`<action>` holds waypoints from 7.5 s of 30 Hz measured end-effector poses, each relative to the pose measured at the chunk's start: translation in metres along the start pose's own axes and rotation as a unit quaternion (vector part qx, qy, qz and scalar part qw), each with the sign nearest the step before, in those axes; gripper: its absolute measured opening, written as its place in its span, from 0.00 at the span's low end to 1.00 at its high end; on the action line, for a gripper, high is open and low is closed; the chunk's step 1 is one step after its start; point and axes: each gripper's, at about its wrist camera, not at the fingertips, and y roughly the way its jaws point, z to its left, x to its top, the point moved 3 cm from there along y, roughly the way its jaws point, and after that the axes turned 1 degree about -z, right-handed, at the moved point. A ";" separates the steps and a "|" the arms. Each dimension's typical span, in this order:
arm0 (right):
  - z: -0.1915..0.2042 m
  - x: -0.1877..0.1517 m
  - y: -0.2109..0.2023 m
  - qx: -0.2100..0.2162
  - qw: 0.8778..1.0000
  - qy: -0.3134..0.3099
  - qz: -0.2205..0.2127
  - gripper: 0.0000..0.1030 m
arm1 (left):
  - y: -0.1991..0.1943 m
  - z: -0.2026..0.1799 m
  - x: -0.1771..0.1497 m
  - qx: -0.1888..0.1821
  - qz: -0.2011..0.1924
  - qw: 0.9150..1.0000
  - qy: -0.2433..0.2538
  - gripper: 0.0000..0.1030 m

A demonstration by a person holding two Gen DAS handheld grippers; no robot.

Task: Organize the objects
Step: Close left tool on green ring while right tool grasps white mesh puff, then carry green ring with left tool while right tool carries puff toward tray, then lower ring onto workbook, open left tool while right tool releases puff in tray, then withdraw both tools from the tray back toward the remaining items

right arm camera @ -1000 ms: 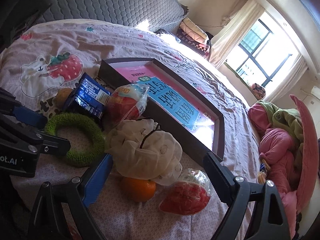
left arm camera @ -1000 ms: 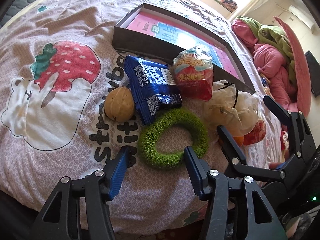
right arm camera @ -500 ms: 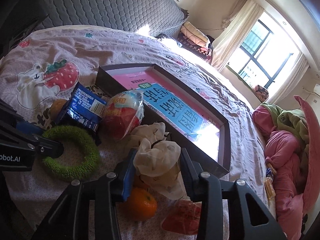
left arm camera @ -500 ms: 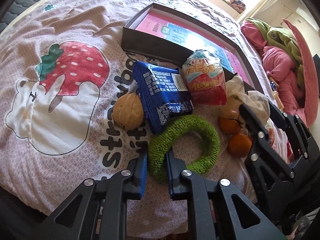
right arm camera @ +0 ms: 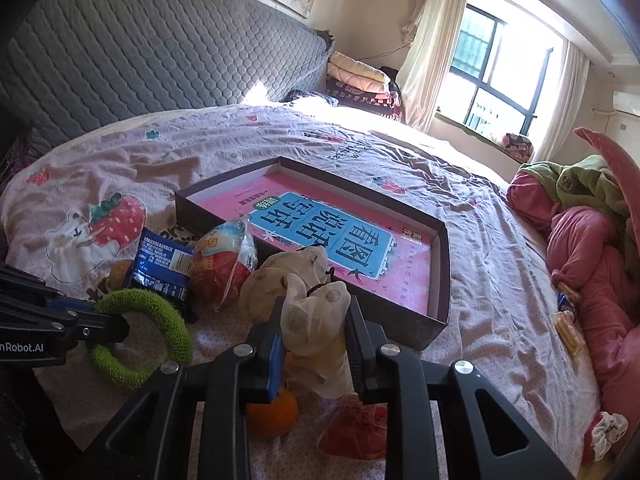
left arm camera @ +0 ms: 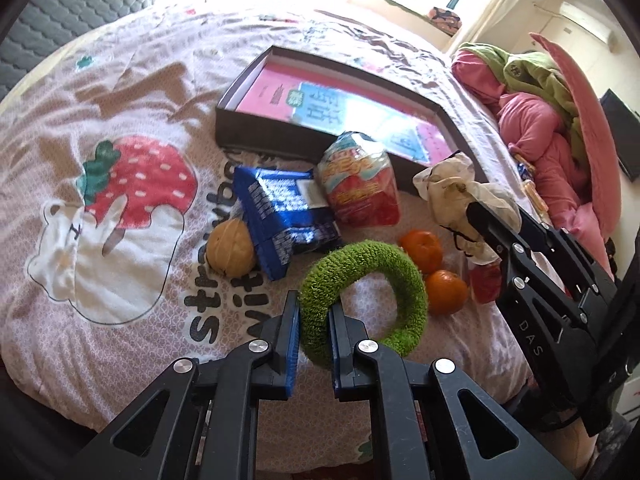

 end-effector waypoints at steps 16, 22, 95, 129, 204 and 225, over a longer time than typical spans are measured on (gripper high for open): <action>-0.005 0.009 -0.028 0.030 0.997 0.044 -0.058 0.26 | -0.034 -0.020 0.027 0.024 -0.081 0.996 0.036 0.12; -0.006 0.013 -0.034 0.030 0.996 0.050 -0.074 0.26 | -0.040 -0.024 0.033 0.030 -0.096 0.994 0.043 0.12; -0.068 0.071 0.060 -0.024 0.994 0.088 -0.055 0.26 | 0.051 0.005 0.181 0.046 -0.134 0.987 0.076 0.13; -0.084 0.041 0.103 -0.044 0.993 0.094 0.057 0.27 | 0.106 0.017 0.176 0.074 -0.064 0.992 0.080 0.15; -0.095 0.055 0.066 -0.014 0.991 0.136 -0.007 0.69 | 0.063 0.000 0.158 0.053 -0.066 0.993 0.080 0.57; -0.096 0.065 0.035 0.012 0.989 0.144 -0.041 0.70 | 0.003 -0.009 0.127 0.075 -0.092 0.991 0.062 0.61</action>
